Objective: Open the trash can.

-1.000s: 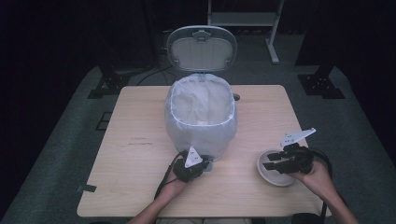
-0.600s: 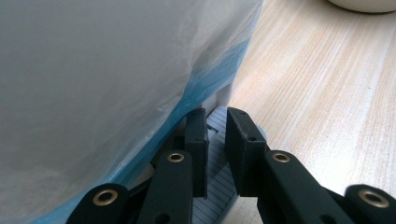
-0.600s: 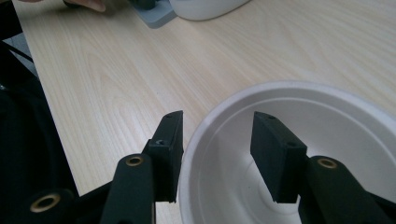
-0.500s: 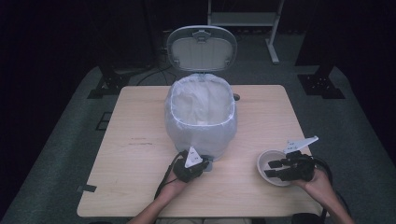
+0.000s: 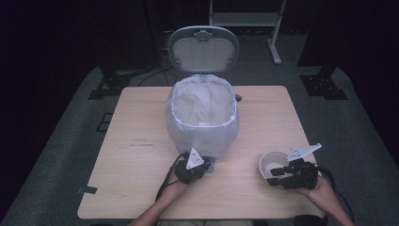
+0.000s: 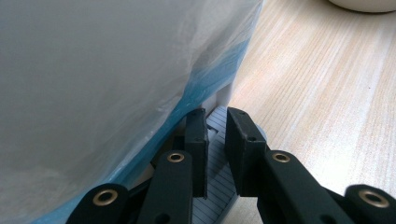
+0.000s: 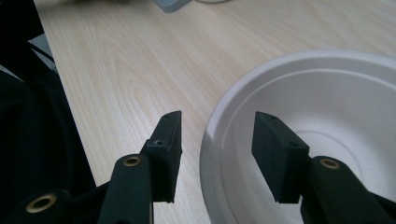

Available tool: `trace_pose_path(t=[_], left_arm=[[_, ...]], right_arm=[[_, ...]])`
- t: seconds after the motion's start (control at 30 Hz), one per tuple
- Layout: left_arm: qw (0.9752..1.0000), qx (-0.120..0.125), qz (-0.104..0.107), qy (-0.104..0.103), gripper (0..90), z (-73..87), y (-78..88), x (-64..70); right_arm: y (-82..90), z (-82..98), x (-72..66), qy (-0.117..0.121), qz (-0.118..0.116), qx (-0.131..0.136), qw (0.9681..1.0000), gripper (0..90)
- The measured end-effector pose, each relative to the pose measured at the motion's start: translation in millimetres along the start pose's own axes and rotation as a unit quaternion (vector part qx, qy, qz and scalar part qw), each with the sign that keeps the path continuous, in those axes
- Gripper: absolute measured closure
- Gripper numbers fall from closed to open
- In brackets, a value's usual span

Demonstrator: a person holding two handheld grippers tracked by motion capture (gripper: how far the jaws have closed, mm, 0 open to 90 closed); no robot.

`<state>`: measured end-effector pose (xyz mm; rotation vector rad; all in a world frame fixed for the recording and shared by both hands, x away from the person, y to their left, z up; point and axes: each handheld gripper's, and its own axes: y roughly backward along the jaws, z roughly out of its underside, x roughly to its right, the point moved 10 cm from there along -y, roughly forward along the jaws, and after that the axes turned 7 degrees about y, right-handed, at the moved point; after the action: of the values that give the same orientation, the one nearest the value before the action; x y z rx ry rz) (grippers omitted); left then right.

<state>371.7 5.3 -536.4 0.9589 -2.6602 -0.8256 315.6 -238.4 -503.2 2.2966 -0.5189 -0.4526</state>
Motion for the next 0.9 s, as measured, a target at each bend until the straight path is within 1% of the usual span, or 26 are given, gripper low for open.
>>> trace_pose_path(t=[0.1,0.2,0.37,0.57,0.63,0.7,0.9], left_arm=[[1.0000,0.002,0.000,0.002,79.0,-0.2,-0.2,0.4],[1.0000,0.000,0.000,-0.003,79.0,-0.2,0.0,-0.4],[1.0000,0.000,0.002,0.003,79.0,0.1,-0.2,0.4],[1.0000,0.003,0.003,0.007,79.0,-0.4,-0.6,0.8],[1.0000,0.002,0.003,0.005,78.7,-0.3,-0.4,0.4],[1.0000,0.001,0.002,0.005,78.7,-0.1,-0.3,0.3],[1.0000,0.003,0.004,0.008,78.7,-0.5,-0.6,0.6]], right_arm=[[-3.3,3.5,-0.8,0.002,0.001,-0.008,1.0000,51.3],[-6.2,3.9,-1.1,0.007,0.001,-0.013,0.9999,51.3],[-14.7,8.1,0.5,0.014,0.003,-0.033,0.9994,51.4],[-22.5,12.6,5.2,0.022,0.019,-0.057,0.9980,55.9],[-24.2,13.7,6.6,0.018,0.018,-0.059,0.9979,57.3],[-25.1,13.7,8.5,0.021,0.023,-0.059,0.9978,59.2],[-20.9,8.8,10.3,0.023,0.035,-0.048,0.9980,64.9]])
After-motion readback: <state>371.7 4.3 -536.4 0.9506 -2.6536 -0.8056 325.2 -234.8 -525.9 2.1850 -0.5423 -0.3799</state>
